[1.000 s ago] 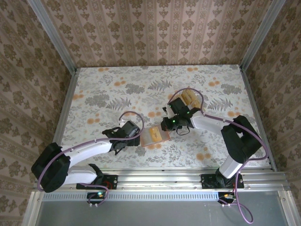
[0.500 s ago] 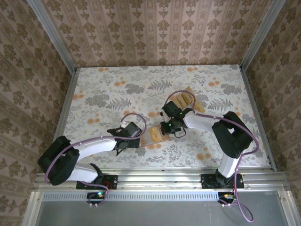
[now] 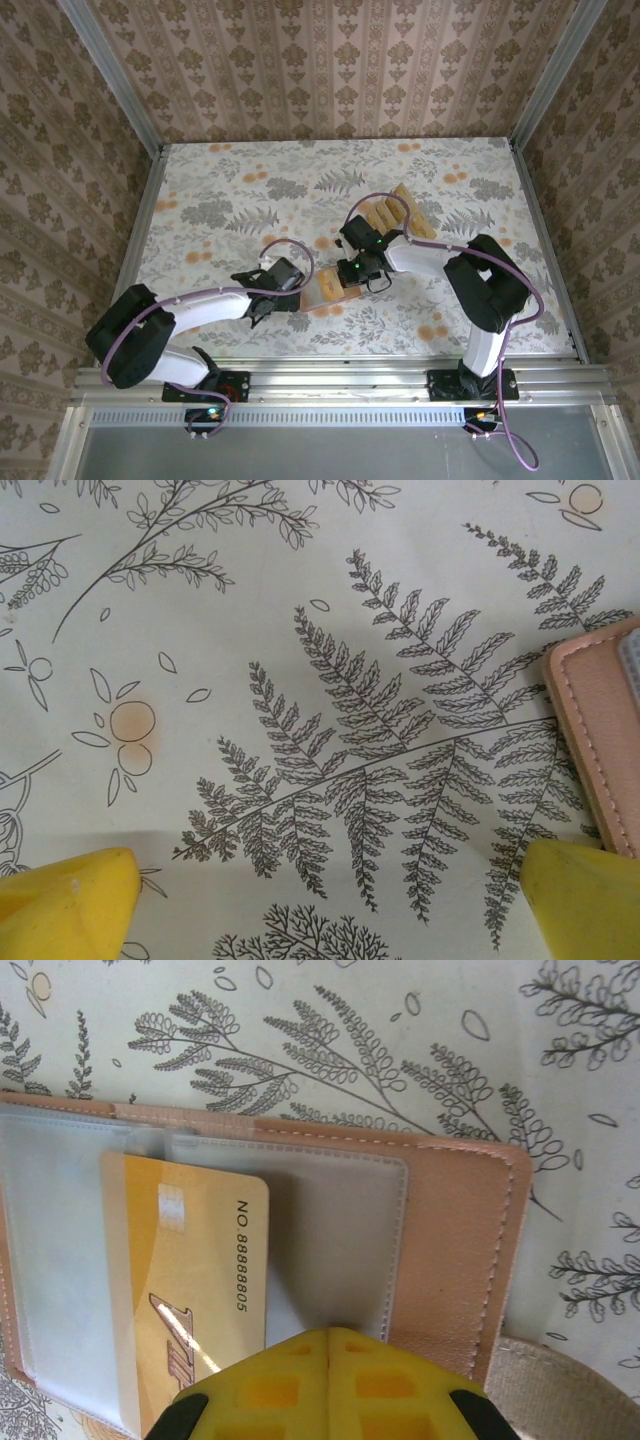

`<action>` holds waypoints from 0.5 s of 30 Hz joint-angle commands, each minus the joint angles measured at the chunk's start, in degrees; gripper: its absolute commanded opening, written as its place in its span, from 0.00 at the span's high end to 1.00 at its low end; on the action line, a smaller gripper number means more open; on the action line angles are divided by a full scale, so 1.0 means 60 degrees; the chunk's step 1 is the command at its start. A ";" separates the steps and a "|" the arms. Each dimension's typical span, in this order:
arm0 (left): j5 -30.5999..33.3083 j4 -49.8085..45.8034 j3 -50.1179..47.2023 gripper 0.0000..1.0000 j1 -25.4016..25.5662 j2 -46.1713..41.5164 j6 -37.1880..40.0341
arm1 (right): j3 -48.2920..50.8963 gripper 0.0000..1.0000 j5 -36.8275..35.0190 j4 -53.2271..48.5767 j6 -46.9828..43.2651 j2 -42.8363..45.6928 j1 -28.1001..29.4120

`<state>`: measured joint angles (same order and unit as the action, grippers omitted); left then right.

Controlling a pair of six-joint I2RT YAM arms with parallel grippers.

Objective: Put the credit cards into the card holder

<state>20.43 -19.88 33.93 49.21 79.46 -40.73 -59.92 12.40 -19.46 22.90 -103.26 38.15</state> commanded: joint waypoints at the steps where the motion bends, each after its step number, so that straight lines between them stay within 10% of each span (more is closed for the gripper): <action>1: -0.0060 0.0065 0.0043 0.00 0.0076 0.0250 0.0033 | -0.0221 1.00 0.0145 0.0065 0.0162 -0.0209 0.0170; 15: -0.0050 0.0146 -0.0058 0.00 0.0179 0.0191 -0.0029 | -0.0444 1.00 -0.0759 -0.0457 -0.0124 -0.0168 0.0342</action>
<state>20.64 -19.22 33.93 49.58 79.57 -40.75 -61.36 10.66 -19.97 22.65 -104.01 40.03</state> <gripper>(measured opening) 0.999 0.066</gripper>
